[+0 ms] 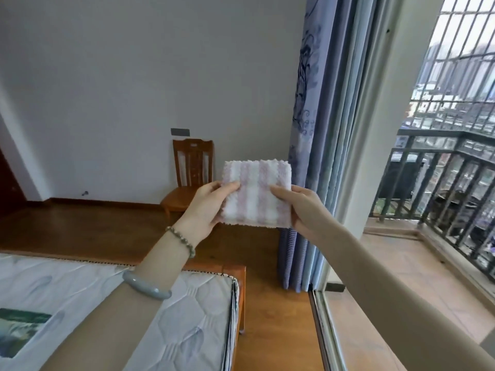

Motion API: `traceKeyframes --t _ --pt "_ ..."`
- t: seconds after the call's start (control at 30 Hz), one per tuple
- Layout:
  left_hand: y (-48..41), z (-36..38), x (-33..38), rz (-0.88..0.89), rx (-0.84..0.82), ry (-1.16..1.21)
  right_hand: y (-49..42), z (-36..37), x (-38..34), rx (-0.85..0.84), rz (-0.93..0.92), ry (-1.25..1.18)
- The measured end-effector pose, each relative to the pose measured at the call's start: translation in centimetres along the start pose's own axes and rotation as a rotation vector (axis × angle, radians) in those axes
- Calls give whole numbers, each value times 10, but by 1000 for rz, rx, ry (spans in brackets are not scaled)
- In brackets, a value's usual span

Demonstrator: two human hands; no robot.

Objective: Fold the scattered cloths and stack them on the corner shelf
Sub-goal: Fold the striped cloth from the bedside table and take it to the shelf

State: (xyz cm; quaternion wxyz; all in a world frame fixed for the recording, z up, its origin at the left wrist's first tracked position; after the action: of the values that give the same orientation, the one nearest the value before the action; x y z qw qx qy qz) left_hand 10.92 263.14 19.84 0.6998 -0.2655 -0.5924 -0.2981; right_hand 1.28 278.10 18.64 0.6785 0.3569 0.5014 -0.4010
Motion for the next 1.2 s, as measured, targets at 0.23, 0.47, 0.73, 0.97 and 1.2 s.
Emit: traceKeyframes --t 0.23,0.47,0.73,0.97,1.2 --pt "-131 26 1 -30 -22 6 -126 19 -18 23 7 8" --pt "-246 54 -15 -34 -14 -2 -252 30 -20 -43 37 -5" --pt "-399 97 -39 -19 95 6 -437 33 -20 -121 60 29" --pt "-538 138 -37 -5 218 55 -597 55 -46 -233 49 93" --pt "-643 100 -57 -22 364 63 -712 128 -13 -352 129 127"
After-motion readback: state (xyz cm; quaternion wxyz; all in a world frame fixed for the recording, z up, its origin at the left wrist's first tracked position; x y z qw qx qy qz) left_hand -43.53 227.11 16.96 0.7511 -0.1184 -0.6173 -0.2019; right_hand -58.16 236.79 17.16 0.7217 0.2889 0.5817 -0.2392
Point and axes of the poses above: each hand's wrist, its own y-axis away from the middle knuckle, its own z-axis out of the palm, x = y × z, the point moved 10 cm from there along -y, towards the middle knuckle, and after that the axes turned 12 degrees about x, right-handed, at the moved point
